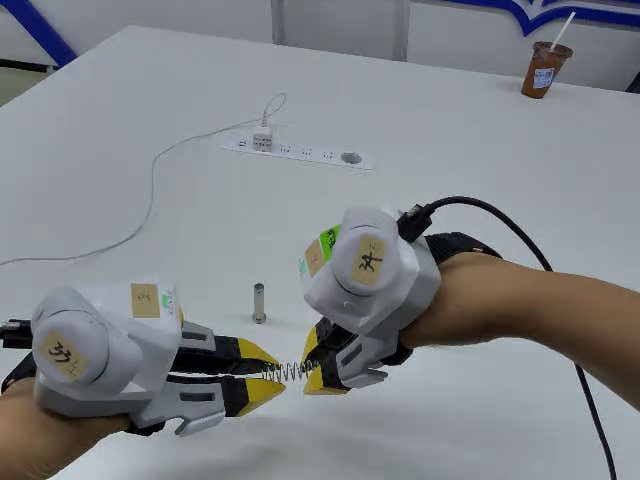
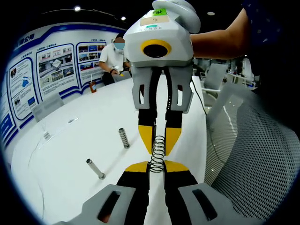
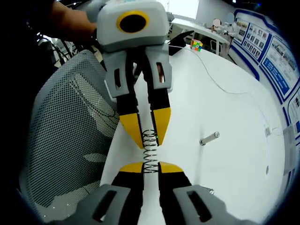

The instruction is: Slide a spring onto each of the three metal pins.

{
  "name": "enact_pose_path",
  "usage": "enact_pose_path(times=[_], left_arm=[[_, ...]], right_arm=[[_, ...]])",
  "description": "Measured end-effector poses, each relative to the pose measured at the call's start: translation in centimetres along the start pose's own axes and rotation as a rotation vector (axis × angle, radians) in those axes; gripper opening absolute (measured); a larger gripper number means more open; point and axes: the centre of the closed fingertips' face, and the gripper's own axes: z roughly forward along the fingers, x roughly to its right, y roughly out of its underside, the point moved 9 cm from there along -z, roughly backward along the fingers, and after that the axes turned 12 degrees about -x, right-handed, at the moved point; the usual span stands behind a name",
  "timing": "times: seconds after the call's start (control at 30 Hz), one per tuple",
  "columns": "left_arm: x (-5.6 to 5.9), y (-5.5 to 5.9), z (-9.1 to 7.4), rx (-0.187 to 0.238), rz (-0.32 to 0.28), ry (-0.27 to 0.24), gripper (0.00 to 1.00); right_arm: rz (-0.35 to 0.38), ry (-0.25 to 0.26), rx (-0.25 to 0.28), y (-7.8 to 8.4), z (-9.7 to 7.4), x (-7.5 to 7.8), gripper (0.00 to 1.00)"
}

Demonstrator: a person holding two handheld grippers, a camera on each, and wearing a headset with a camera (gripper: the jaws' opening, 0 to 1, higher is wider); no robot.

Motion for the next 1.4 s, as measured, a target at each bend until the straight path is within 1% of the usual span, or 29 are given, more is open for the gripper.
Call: enact_pose_path(times=[0.13,0.37,0.5,0.67,0.83,1.23,1.4], left_arm=[[0.0,0.1,0.1,-0.005,-0.005,0.001,0.11],[-0.2,0.3,0.2,-0.011,-0.012,-0.001,0.11],[-0.2,0.5,0.3,-0.012,-0.016,-0.003,0.11],[-0.2,0.6,0.3,-0.01,-0.019,-0.005,0.11],[-0.1,0.5,0.3,-0.005,-0.02,-0.005,0.11],[-0.2,0.3,0.3,0.003,-0.026,-0.022,0.12],[-0.2,0.3,0.2,0.014,-0.037,-0.028,0.15]], right_arm=[[-0.002,0.008,0.008,-0.4,-0.7,0.0,0.12],[-0.014,0.016,0.028,-1.7,-1.8,0.1,0.12],[-0.021,0.013,0.041,-2.3,-1.9,0.1,0.12],[-0.036,0.013,0.043,-3.0,-2.0,-0.1,0.12],[-0.051,0.014,0.047,-3.7,-2.3,-0.2,0.12],[-0.056,0.015,0.03,-3.8,-2.4,0.1,0.12],[-0.058,0.018,0.02,-3.9,-2.4,0.4,0.12]])
